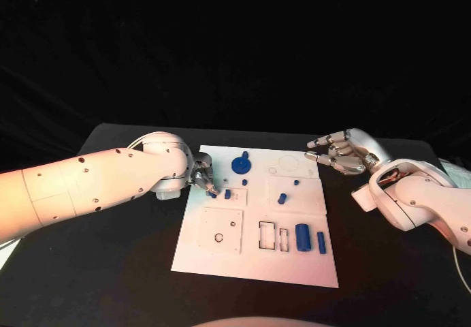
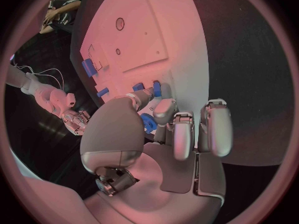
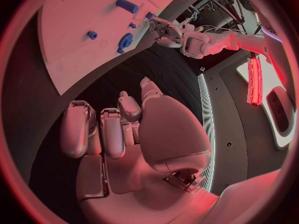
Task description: Assemble the parts on the task board
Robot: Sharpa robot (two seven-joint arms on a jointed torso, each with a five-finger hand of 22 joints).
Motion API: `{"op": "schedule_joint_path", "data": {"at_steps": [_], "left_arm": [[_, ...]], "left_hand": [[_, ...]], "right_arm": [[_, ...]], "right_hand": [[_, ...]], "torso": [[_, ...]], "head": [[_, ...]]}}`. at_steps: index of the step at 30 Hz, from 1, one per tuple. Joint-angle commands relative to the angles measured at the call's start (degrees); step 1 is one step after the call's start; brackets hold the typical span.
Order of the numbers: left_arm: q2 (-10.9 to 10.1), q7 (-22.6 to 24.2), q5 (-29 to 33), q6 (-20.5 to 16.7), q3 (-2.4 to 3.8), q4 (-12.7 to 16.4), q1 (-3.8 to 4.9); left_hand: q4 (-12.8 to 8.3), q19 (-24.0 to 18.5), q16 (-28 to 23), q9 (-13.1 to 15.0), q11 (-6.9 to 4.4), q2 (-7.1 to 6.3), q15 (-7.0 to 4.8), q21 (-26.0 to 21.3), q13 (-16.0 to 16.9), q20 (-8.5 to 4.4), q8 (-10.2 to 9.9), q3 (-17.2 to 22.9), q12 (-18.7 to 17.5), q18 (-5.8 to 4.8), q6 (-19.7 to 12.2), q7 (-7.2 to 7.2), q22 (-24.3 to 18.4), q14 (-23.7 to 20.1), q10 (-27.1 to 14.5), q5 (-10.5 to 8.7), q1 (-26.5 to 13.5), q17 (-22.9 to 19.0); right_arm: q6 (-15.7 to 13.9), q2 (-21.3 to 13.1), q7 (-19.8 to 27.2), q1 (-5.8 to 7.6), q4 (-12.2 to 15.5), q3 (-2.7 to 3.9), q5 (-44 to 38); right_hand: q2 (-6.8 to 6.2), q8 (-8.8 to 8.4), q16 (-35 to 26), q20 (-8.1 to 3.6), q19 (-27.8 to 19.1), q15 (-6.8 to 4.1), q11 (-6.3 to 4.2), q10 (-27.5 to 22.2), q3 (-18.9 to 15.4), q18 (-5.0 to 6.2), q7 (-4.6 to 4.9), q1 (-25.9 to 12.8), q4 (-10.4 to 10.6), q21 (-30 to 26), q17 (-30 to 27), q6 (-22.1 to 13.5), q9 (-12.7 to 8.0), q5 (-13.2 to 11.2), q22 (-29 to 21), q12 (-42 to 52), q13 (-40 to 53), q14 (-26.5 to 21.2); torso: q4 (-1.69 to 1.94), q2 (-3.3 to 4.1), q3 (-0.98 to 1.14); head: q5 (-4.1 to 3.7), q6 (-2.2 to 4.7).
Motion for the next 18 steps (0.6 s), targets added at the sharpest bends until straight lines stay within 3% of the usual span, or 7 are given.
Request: {"op": "schedule_joint_path", "data": {"at_steps": [1, 18], "left_arm": [[0.75, -0.40, 1.48, 2.49, -0.39, -0.43, -0.60], [1.01, -0.84, 1.42, 3.50, -0.39, -1.06, -0.67]], "left_hand": [[0.79, 1.12, 0.17, -0.30, -0.36, 0.65, -0.52, 0.20, 0.33, -0.50, -0.47, -1.60, 0.36, -0.45, 1.51, -0.86, 5.67, 6.05, 0.38, 0.00, -0.13, 15.08], [2.34, 1.47, 0.17, -0.75, -0.74, 0.27, -0.81, 0.65, 1.44, -0.76, -0.76, -2.08, 1.24, -0.59, 2.75, -1.32, 6.26, 6.05, 0.99, 0.43, -2.52, 15.08]], "right_arm": [[0.51, -0.01, 0.53, -0.05, 0.11, 0.01, -0.14], [0.70, -0.18, 0.19, -0.05, 0.08, 0.01, -0.14]], "right_hand": [[0.35, -0.15, -0.19, -0.15, -0.34, -0.16, 0.13, -0.40, -0.19, 1.14, -0.08, 0.00, -0.01, -0.23, 4.67, 0.04, -0.08, 0.31, 0.00, -0.24, -0.01, 3.75], [0.43, -0.13, -0.31, -0.15, -0.41, -0.15, 0.14, -0.46, -0.28, 1.17, -0.08, -0.09, 0.07, -0.34, 4.54, 0.05, -0.08, 0.37, -0.19, -0.38, -0.13, 3.72]], "torso": [[-0.04, 0.01, -0.01], [0.05, 0.03, -0.05]], "head": [[0.05, -0.06], [-0.14, -0.24]]}}
